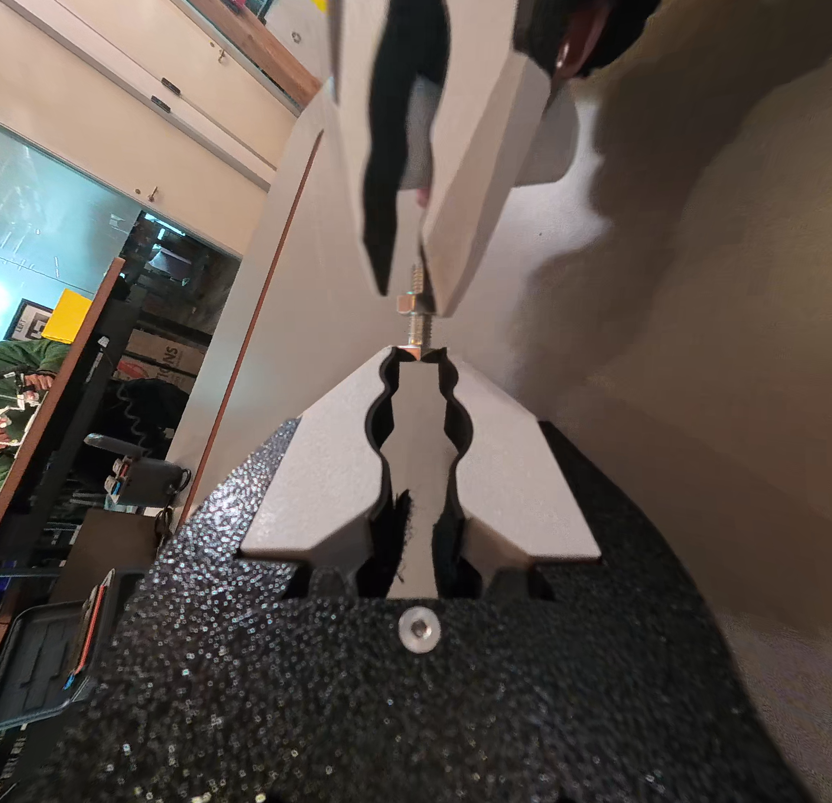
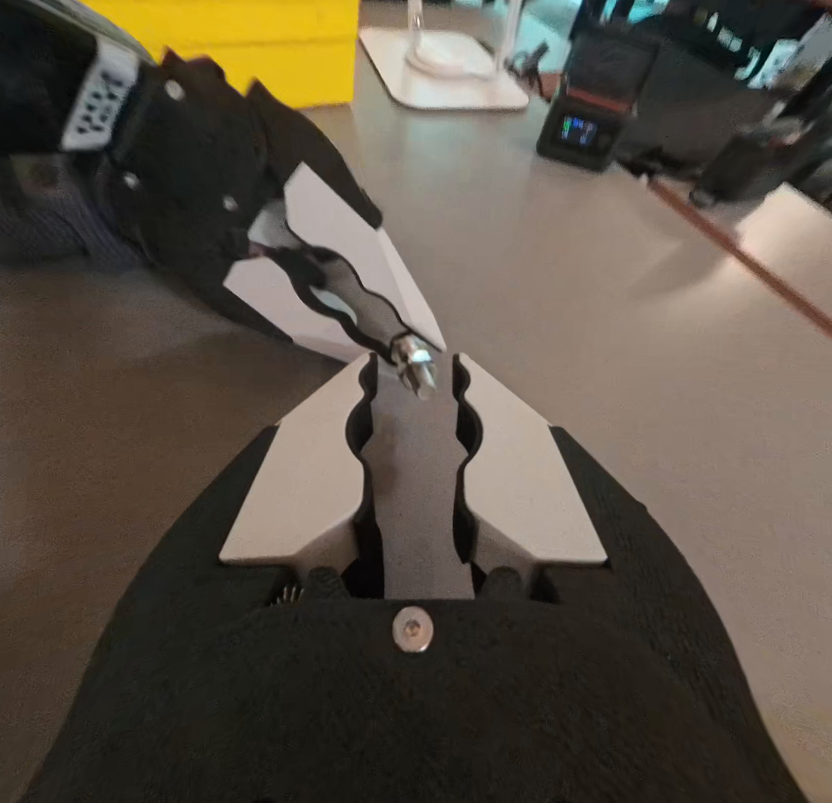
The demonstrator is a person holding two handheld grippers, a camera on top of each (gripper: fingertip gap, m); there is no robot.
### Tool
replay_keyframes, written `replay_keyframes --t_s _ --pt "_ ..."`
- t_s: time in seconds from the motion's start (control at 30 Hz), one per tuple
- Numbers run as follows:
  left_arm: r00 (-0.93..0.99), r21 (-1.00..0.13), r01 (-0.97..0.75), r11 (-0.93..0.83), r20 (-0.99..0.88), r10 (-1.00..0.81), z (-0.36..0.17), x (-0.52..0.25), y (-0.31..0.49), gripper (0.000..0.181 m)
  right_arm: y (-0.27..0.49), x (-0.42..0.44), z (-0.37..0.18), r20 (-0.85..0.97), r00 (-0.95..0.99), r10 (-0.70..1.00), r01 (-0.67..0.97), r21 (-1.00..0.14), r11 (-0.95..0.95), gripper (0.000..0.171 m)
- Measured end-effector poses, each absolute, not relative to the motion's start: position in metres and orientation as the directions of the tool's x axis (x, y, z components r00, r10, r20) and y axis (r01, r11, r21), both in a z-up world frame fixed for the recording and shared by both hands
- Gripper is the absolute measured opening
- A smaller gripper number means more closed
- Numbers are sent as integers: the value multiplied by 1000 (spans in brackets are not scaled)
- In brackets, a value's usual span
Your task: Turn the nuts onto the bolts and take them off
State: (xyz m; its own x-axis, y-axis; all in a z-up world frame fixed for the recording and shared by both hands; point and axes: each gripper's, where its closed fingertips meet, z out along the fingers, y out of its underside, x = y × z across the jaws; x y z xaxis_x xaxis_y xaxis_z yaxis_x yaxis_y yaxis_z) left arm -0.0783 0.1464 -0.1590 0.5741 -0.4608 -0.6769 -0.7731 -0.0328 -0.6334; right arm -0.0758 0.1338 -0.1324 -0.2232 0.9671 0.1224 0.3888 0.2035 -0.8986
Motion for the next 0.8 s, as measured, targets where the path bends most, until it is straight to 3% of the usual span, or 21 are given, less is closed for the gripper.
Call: replay_keyframes --t_s 0.13,0.2,0.3,0.37,0.47,0.53,0.6,0.67,0.7,0.8 --pt "570 -630 -776 -32 -679 -462 -159 -78 146 16 133 -70 -157 -42 -242 969 513 -854 92 33" --pt "572 -632 -774 -32 -677 -463 -159 -78 147 16 122 -79 -139 17 -276 961 407 -904 133 43" --pt "579 -639 -768 -33 -671 -463 -159 -79 147 16 102 -79 -114 177 -328 928 248 -932 265 28" --pt "574 -634 -772 -32 -676 -462 -159 -78 147 16 125 -77 -125 180 -249 952 332 -907 259 28" --pt "571 -631 -775 -30 -680 -461 -159 -78 147 16 137 -67 -157 -21 -232 972 504 -858 102 34" --pt "574 -634 -773 -32 -677 -462 -159 -79 147 16 128 -69 -161 -80 -266 961 530 -845 77 36" --pt "584 -647 -761 -30 -666 -464 -158 -79 147 16 120 -79 -143 15 -281 959 422 -896 138 50" --pt "594 -656 -754 -38 -656 -466 -158 -80 147 16 99 -79 -115 108 -363 926 242 -948 205 28" --pt "594 -657 -753 -36 -656 -465 -158 -80 147 16 107 -81 -111 104 -313 944 235 -955 183 30" --pt "588 -650 -759 -33 -663 -463 -159 -79 147 16 135 -72 -139 -23 -232 972 433 -898 82 35"
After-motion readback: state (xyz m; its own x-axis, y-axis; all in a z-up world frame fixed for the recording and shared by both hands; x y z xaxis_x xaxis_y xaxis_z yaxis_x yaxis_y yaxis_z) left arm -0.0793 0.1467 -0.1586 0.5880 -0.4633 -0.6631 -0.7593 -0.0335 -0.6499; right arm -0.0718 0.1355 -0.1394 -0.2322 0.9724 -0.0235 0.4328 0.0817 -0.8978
